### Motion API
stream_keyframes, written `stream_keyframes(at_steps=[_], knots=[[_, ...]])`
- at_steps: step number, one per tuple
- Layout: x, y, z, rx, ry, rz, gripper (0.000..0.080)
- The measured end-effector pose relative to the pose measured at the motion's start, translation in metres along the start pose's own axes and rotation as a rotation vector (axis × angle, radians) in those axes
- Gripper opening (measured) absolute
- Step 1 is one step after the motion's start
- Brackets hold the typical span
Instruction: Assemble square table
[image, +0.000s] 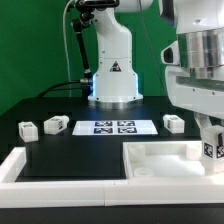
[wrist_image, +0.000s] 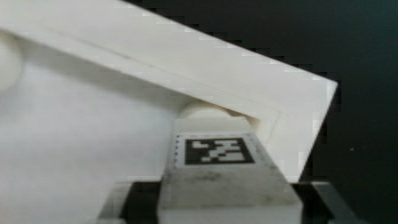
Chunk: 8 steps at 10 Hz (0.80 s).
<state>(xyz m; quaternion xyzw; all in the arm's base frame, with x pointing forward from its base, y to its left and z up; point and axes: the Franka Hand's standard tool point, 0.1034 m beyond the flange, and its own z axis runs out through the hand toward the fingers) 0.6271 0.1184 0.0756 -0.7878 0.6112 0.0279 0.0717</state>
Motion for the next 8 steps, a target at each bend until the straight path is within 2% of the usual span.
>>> stream_keyframes(at_steps=[2, 3, 4, 5, 6, 8], knots=[[0.000, 0.000, 0.001, -0.001, 0.000, -0.005, 0.0291], [0.000, 0.000, 0.000, 0.003, 0.004, -0.083, 0.0525], [0.000, 0.003, -0.002, 0.005, 0.008, -0.206, 0.0525], [-0.002, 0.003, -0.006, 0.003, 0.017, -0.338, 0.0623], [-0.004, 0.001, -0.010, 0.000, 0.031, -0.507, 0.0642], [-0.006, 0.001, -0.011, -0.009, 0.035, -0.639, 0.0648]])
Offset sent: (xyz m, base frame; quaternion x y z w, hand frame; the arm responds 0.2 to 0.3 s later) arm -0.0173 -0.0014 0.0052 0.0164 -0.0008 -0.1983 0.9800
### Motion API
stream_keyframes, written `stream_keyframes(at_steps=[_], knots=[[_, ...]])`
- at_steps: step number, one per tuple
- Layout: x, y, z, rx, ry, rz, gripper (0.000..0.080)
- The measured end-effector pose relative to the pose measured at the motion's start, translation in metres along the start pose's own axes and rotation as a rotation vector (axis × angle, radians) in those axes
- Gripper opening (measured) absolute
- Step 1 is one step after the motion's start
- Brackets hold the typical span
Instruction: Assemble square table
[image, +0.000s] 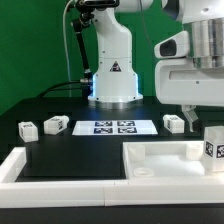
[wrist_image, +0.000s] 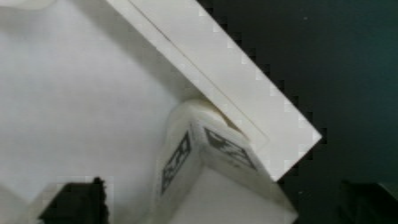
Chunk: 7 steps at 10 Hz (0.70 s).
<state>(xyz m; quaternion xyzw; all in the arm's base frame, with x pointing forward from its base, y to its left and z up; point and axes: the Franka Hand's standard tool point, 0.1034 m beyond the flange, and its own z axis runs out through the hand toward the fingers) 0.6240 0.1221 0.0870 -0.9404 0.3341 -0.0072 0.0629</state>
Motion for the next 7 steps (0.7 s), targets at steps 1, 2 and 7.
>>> stream_keyframes(at_steps=[1, 2, 7], knots=[[0.0020, 0.0017, 0.0005, -0.004, 0.000, -0.150, 0.0648], [0.0044, 0.0027, 0.0009, -0.015, -0.003, -0.291, 0.0649], [0.0086, 0.0043, 0.0036, -0.032, 0.003, -0.829, 0.0649]])
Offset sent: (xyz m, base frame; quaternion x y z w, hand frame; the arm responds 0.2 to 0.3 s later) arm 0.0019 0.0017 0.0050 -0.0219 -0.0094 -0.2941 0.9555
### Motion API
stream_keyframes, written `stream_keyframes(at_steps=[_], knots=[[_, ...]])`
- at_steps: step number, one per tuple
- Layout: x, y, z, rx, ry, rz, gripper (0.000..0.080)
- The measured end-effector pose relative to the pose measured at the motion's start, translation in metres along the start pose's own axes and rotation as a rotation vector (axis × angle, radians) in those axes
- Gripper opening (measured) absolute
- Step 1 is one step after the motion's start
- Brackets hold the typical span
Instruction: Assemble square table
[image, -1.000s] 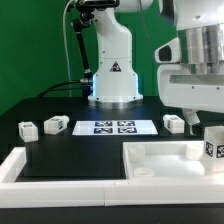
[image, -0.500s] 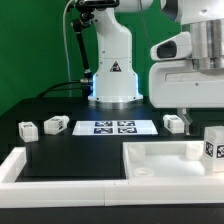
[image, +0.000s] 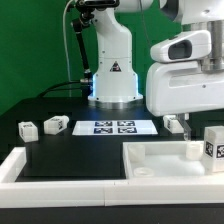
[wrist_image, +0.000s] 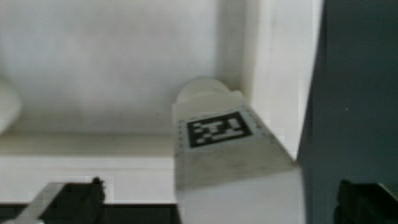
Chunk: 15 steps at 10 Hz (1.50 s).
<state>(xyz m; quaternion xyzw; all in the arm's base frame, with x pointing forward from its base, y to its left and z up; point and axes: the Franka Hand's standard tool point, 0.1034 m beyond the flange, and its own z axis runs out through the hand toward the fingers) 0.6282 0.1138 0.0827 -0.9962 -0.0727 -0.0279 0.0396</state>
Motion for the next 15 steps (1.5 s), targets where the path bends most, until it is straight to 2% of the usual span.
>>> stream_keyframes(at_steps=[2, 4, 5, 6, 9, 12, 13, 14, 15], knots=[[0.0000, -0.0002, 0.0001, 0.000, 0.000, 0.028, 0.0649], [-0.0001, 0.0001, 0.0003, 0.001, 0.000, 0.081, 0.0373], [-0.0001, 0.0000, 0.0004, 0.001, 0.000, 0.137, 0.0373], [-0.0002, -0.0002, 0.0006, 0.001, -0.001, 0.219, 0.0290], [-0.0002, -0.0007, 0.0007, 0.002, -0.001, 0.428, 0.0290], [-0.0002, -0.0009, 0.0009, 0.023, -0.014, 0.873, 0.0290], [-0.0006, -0.0017, 0.0017, 0.040, -0.019, 1.037, 0.0291], [-0.0018, -0.0027, 0.0029, 0.070, -0.016, 1.172, 0.0291], [-0.0024, -0.0060, 0.0040, 0.078, -0.022, 1.311, 0.0291]])
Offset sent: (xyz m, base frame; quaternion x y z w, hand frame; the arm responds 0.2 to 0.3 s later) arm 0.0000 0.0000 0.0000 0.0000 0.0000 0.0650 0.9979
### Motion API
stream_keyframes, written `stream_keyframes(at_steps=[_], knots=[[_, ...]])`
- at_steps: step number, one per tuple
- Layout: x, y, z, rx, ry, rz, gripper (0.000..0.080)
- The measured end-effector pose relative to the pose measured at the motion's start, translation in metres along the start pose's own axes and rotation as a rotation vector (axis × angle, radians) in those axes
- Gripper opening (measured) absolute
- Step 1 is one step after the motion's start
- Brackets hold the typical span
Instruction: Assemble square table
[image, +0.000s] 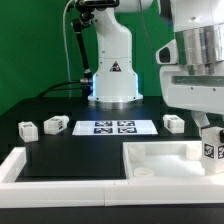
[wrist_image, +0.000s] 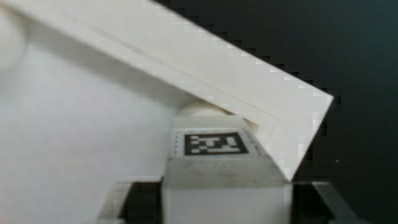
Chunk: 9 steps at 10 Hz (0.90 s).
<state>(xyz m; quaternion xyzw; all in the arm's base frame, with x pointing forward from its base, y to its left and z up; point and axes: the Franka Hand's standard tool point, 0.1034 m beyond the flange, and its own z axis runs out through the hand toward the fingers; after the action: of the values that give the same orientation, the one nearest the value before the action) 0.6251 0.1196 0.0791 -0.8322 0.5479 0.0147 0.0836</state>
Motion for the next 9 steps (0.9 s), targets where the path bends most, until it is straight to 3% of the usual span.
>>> stream_keyframes(at_steps=[3, 5, 6, 7, 8, 9], knots=[[-0.0070, -0.0043, 0.0012, 0.014, -0.008, 0.353, 0.0291], [-0.0071, -0.0038, 0.0016, 0.012, -0.008, 0.303, 0.0291], [-0.0073, -0.0025, 0.0015, -0.001, -0.006, 0.232, 0.0385], [-0.0080, 0.0003, -0.0005, -0.042, -0.013, 0.038, 0.0576], [-0.0078, -0.0021, -0.0023, -0.043, -0.009, -0.071, 0.0576], [-0.0074, -0.0014, -0.0013, -0.044, -0.009, -0.113, 0.0638]])
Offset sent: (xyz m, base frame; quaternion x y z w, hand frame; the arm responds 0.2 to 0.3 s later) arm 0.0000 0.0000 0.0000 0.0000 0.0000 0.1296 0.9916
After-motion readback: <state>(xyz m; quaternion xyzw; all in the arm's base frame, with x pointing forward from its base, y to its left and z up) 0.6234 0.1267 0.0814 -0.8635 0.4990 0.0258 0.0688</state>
